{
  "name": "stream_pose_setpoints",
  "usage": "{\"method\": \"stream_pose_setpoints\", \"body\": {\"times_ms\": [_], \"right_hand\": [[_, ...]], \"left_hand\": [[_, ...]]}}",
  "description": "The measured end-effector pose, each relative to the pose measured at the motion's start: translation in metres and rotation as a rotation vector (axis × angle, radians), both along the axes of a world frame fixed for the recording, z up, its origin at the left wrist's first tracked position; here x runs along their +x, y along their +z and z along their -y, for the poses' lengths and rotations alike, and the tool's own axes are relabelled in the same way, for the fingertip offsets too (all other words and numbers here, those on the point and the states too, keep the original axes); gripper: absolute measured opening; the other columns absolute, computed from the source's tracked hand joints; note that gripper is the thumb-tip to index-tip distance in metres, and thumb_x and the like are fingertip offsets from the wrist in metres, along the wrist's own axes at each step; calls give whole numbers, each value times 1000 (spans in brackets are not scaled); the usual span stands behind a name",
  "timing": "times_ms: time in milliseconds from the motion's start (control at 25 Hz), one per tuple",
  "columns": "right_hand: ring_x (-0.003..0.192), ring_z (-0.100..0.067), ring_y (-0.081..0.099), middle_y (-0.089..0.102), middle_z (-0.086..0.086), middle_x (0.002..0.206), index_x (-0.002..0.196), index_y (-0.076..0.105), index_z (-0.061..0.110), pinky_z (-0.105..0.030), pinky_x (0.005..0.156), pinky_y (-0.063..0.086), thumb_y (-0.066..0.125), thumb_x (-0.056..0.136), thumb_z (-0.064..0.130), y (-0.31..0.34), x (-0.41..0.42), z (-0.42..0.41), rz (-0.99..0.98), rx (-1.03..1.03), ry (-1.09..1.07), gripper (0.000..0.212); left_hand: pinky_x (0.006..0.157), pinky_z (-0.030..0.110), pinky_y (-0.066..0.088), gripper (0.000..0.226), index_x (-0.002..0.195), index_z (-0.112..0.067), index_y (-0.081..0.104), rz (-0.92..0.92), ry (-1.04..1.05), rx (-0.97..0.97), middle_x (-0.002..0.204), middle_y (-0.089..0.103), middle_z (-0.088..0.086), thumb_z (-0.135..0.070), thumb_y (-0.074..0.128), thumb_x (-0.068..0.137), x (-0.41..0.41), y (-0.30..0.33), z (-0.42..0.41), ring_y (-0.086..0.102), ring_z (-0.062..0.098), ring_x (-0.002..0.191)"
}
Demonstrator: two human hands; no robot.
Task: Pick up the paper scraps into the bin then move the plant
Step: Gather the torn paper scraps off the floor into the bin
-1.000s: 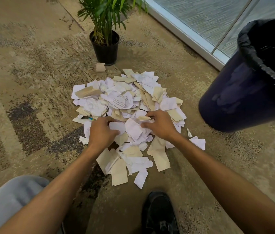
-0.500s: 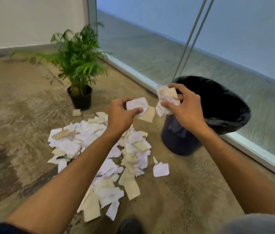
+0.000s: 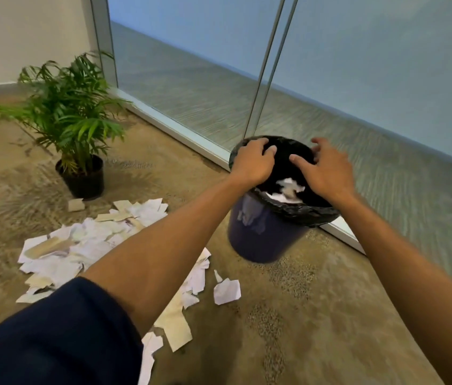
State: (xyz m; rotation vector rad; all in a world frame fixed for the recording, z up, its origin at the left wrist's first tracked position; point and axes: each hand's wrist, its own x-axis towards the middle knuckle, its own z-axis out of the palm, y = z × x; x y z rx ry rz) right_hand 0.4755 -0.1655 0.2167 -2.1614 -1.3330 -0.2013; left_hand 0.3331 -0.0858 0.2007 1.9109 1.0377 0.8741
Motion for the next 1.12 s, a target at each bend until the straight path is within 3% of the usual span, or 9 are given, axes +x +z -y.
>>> {"method": "stream_pose_setpoints", "body": {"times_ms": [160, 280, 360, 520, 720, 800, 880, 960, 1120], "right_hand": [[95, -6, 65, 69, 9, 108, 118, 63, 25, -33, 81, 55, 63, 87, 41, -18, -45, 10, 72, 204, 307, 35], [85, -5, 64, 71, 7, 98, 112, 68, 20, -28, 75, 54, 64, 88, 31, -49, -88, 17, 134, 203, 549, 26], [83, -8, 65, 71, 7, 95, 109, 69, 19, -33, 74, 55, 62, 88, 30, -82, -109, 19, 128, 79, 628, 24], [92, -15, 66, 71, 6, 102, 114, 67, 25, -39, 80, 55, 59, 88, 36, -158, -129, 23, -8, -421, 586, 29], [119, -26, 53, 54, -1, 131, 128, 56, 20, -40, 88, 49, 54, 86, 18, -223, -107, 38, 86, -859, 534, 42], [130, -26, 45, 46, -2, 144, 142, 45, 25, -44, 101, 44, 60, 84, 23, -233, -94, 44, 61, -955, 503, 60], [135, -25, 41, 42, -2, 149, 148, 36, 31, -45, 108, 37, 69, 82, 30, -243, -88, 51, -12, -1001, 456, 74], [129, -24, 45, 50, -1, 141, 142, 44, 33, -41, 102, 40, 74, 81, 32, -254, -89, 56, -60, -982, 437, 67], [89, -18, 60, 66, 8, 95, 103, 70, 30, -31, 68, 45, 75, 80, 30, -255, -94, 54, -245, -868, 511, 23]], "left_hand": [[86, 30, 50, 29, 116, -13, 66, 92, 114, 165, 106, 69, 3, -27, 55, 93, -64, -36, 12, 62, 14, 97], [73, 25, 48, 22, 104, -14, 70, -7, 180, 153, 91, 68, -3, -28, 59, 91, -132, -84, 33, 61, 10, 82], [70, 27, 50, 16, 95, -15, 72, -116, 195, 98, 83, 68, -5, -27, 62, 90, -177, -123, 56, 61, 9, 76], [66, 32, 50, 13, 88, -19, 72, -355, 88, -46, 82, 69, -3, -29, 65, 87, -231, -192, 103, 60, 9, 71], [68, 32, 46, 49, 106, -23, 64, -714, 101, -59, 99, 62, -3, -64, 58, 81, -230, -254, 134, 58, 18, 94], [77, 35, 48, 80, 124, -20, 54, -883, 91, -30, 115, 57, 1, -80, 53, 71, -221, -270, 137, 53, 21, 108], [87, 38, 45, 90, 129, -17, 51, -897, 111, -30, 125, 53, 3, -81, 56, 66, -211, -280, 136, 49, 22, 117], [90, 39, 45, 81, 125, -19, 53, -814, 150, -83, 127, 51, 2, -74, 64, 66, -201, -287, 133, 47, 22, 118], [84, 37, 47, 56, 115, -19, 65, -669, 180, -194, 123, 54, 1, -55, 71, 74, -193, -290, 133, 49, 21, 111]]}}
